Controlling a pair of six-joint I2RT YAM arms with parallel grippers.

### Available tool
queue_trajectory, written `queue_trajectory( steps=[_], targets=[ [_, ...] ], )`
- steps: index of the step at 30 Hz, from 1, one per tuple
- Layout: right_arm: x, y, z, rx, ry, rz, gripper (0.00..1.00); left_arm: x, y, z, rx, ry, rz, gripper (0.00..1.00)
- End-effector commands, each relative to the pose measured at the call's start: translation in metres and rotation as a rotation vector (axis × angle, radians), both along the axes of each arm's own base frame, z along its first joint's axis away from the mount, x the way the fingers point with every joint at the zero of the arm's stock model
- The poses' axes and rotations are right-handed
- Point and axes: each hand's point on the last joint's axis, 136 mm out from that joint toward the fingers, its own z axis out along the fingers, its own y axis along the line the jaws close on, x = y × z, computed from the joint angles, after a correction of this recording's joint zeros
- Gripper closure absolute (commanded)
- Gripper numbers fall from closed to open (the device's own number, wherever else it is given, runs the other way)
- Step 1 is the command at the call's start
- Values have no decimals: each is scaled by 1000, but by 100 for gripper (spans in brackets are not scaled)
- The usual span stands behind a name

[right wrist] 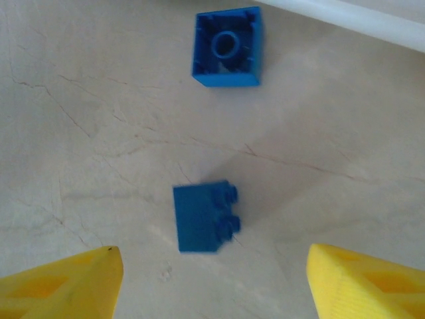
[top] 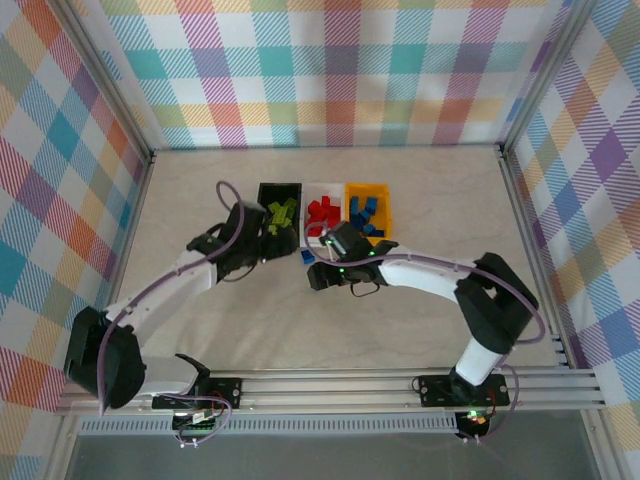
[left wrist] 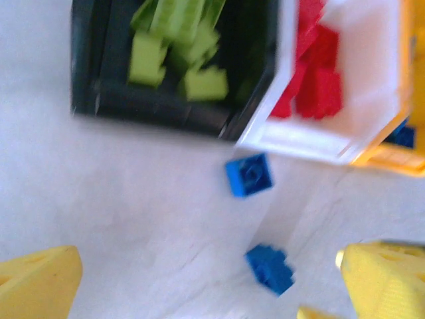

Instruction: Sort the legos into containers by color

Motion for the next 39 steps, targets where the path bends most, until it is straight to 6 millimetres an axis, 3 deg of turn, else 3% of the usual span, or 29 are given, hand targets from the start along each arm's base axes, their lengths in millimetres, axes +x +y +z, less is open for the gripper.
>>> queue_trajectory(
  steps=[1, 5, 13, 19, 24, 26, 29, 33, 39],
  targets=[
    [6, 8, -8, -49, -9, 15, 29, -24, 5, -23, -59, 51, 41, 0],
    [11, 15, -24, -90, 3, 7, 36, -44, 19, -42, -74, 65, 89, 0],
    [10, 20, -34, -114, 14, 4, 58, -56, 31, -47, -57, 69, 110, 0],
    [7, 18, -17, -71, -10, -10, 69, -55, 31, -49, -56, 72, 112, 0],
    [13, 1, 23, -33, -85, -56, 72, -55, 31, -53, -50, 81, 109, 0],
    [24, -18, 47, -25, -136, -107, 72, -55, 30, -53, -57, 83, 107, 0],
    [53, -57, 65, -28, -154, -227, 72, -54, 28, -51, -67, 79, 102, 0],
    [93, -96, 64, -49, -138, -350, 71, -55, 29, -48, -74, 71, 106, 0],
    [149, -118, 56, -120, -119, -445, 70, -58, 29, -42, -84, 61, 102, 0]
  ],
)
